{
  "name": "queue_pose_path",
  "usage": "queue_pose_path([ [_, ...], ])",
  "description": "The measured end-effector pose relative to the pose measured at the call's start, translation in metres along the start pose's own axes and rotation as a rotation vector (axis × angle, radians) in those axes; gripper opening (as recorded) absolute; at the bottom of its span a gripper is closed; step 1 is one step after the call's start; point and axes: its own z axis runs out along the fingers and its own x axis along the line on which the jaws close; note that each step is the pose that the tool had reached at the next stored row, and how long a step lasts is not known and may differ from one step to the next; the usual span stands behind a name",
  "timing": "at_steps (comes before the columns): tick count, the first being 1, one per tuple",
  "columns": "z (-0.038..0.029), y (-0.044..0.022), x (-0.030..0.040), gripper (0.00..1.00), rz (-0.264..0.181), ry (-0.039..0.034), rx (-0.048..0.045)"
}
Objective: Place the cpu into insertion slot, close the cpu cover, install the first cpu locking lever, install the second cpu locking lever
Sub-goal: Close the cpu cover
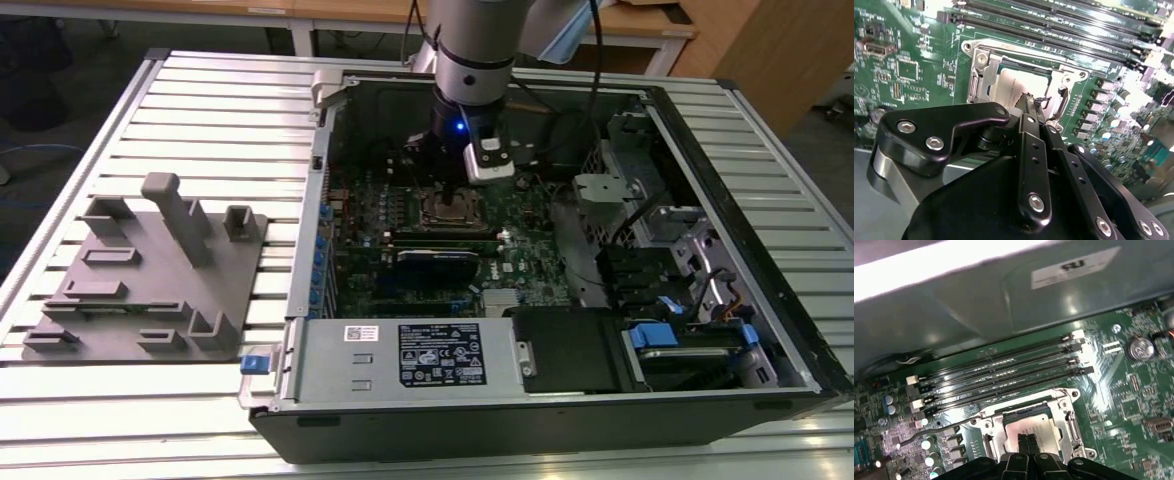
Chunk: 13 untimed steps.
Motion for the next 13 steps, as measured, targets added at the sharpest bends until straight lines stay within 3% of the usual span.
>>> queue_pose_path([
  [9, 0.0014, -0.0001, 0.0000, 0.10, -0.129, 0.0024, -0.0042],
  [11, 0.0021, -0.0001, 0.0000, 0.10, -0.159, -0.0007, -0.0045],
  [13, 0.0026, -0.0001, 0.0000, 0.10, -0.173, -0.0109, -0.0061],
])
